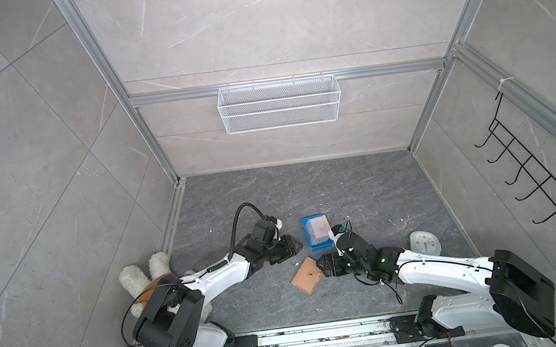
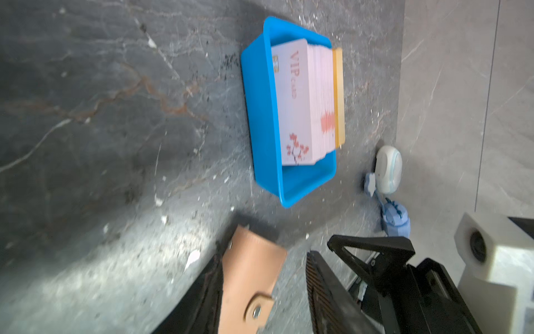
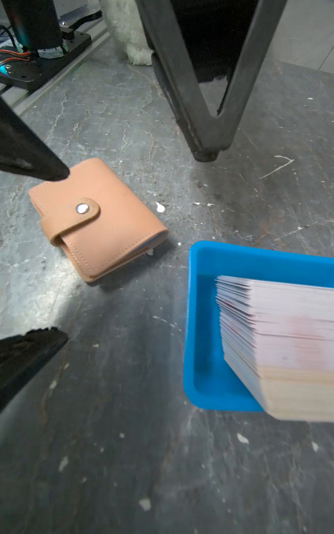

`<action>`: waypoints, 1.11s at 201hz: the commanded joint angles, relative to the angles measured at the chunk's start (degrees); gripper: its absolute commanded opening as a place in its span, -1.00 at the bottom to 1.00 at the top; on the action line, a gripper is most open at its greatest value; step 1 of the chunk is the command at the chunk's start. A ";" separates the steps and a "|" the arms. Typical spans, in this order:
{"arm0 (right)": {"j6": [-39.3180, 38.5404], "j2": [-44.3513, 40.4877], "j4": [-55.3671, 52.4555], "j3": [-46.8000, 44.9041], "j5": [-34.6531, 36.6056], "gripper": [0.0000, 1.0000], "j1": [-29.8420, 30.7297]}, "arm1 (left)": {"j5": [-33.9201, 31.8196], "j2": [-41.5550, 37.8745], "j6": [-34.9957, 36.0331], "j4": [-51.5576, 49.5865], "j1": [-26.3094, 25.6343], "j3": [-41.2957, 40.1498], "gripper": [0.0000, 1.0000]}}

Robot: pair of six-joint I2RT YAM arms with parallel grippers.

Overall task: Insert credit cards into a card holder
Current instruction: Rotate the storage box at the center of the table, then pick up the card holder from the center of the table.

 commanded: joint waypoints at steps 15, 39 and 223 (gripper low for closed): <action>6.01 -1.73 -6.05 1.34 4.59 0.58 3.99 | 4.23 -6.91 0.88 -6.90 -0.10 -2.66 -0.01; 7.74 -0.78 -4.82 0.26 8.03 0.55 7.36 | 4.48 -9.68 1.25 -6.79 -0.28 -5.90 0.01; 20.62 7.49 16.82 -8.33 7.56 -0.13 13.01 | 11.22 4.63 5.53 -0.04 -1.75 -4.60 0.03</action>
